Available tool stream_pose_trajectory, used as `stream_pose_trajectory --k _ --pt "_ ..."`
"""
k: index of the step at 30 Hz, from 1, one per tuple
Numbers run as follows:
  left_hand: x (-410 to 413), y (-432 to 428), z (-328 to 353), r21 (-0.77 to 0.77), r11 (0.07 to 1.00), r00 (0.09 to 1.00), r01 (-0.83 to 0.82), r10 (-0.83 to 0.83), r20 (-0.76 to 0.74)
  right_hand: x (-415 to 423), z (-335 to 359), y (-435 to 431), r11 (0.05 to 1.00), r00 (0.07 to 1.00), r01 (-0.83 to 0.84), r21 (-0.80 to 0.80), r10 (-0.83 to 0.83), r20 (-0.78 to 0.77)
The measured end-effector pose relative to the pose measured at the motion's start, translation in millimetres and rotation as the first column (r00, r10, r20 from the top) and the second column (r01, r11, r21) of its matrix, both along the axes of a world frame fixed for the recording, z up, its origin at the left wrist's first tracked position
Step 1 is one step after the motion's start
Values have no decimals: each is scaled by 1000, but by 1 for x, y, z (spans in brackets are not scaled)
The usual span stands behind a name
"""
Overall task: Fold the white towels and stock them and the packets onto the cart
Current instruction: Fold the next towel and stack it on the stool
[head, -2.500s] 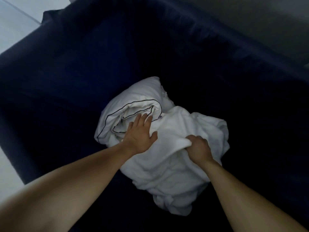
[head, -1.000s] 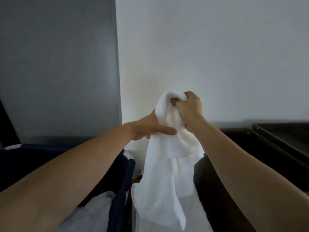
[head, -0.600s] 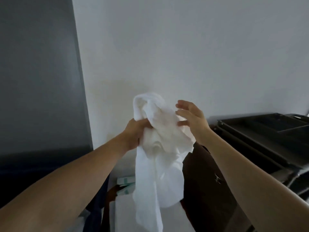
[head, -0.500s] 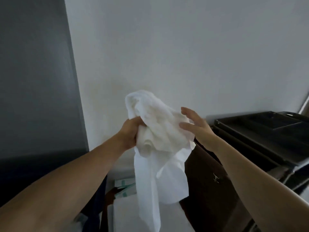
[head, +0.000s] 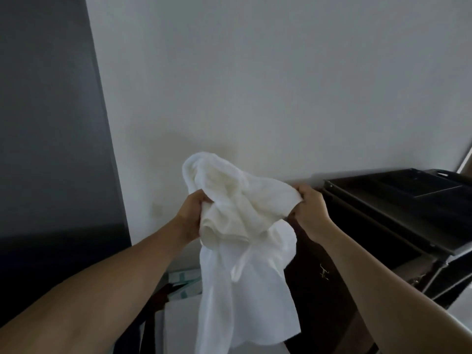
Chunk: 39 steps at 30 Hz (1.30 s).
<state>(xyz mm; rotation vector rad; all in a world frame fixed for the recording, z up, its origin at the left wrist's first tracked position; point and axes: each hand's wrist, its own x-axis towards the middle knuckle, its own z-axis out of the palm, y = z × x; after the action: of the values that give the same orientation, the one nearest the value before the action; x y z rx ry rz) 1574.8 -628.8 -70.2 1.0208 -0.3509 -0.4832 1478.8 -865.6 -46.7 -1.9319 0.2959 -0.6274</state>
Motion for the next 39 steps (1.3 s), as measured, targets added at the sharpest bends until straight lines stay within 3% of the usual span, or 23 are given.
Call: stream_pose_trajectory --k 3,6,10,12,14,16,19,21,23,25,27,30,33,36,38,39 --pt "-4 -5 -16 58 992 992 -114 116 -44 2 20 0 996 996 -89 4 89 19" --pt "-13 -18 -12 68 981 982 -180 184 -50 5 20 -5 962 965 -254 -104 244 -97" --pt "-14 -25 1 47 962 955 -269 273 -115 6 -3 -13 805 784 -587 -93 536 -312" --pt "-13 -29 4 67 953 941 -296 303 -150 4 -9 -6 733 718 -658 -175 540 -438" --pt "-16 -36 6 101 945 936 -311 323 -140 6 -12 4 730 773 -623 -280 518 -368" --pt "-24 -42 9 119 943 938 -310 324 -126 10 -7 11 832 884 -465 -302 416 -213" --pt "-34 -38 9 205 927 925 -314 347 -156 21 1 7 957 954 -289 -8 288 -84" --pt "-32 -29 1 270 914 915 -302 357 -188 25 12 5 950 971 -227 216 237 -22" --pt "-32 -25 -9 362 889 909 -280 367 -197 32 23 6 923 969 -241 300 247 17" --pt "-36 -30 -22 483 832 920 -274 373 -121 37 30 14 919 961 -273 283 275 31" --pt "-42 -35 -33 582 787 959 -205 280 -41 40 29 22 921 957 -281 270 292 2" --pt "-51 -34 -39 704 710 994 11 72 -87 40 16 30 940 950 -271 208 296 -96" --pt "-50 -29 -28 689 725 996 18 50 -80 40 9 30 950 953 -248 192 275 -130" --pt "-56 -26 -10 671 720 977 -177 44 211 42 11 30 961 961 -214 173 240 -141" --pt "-65 -24 -3 753 612 877 -239 -197 439 43 14 32 965 966 -196 174 220 -134" --pt "-70 -23 -4 808 512 809 -290 -320 493 44 14 33 966 968 -188 175 212 -132"
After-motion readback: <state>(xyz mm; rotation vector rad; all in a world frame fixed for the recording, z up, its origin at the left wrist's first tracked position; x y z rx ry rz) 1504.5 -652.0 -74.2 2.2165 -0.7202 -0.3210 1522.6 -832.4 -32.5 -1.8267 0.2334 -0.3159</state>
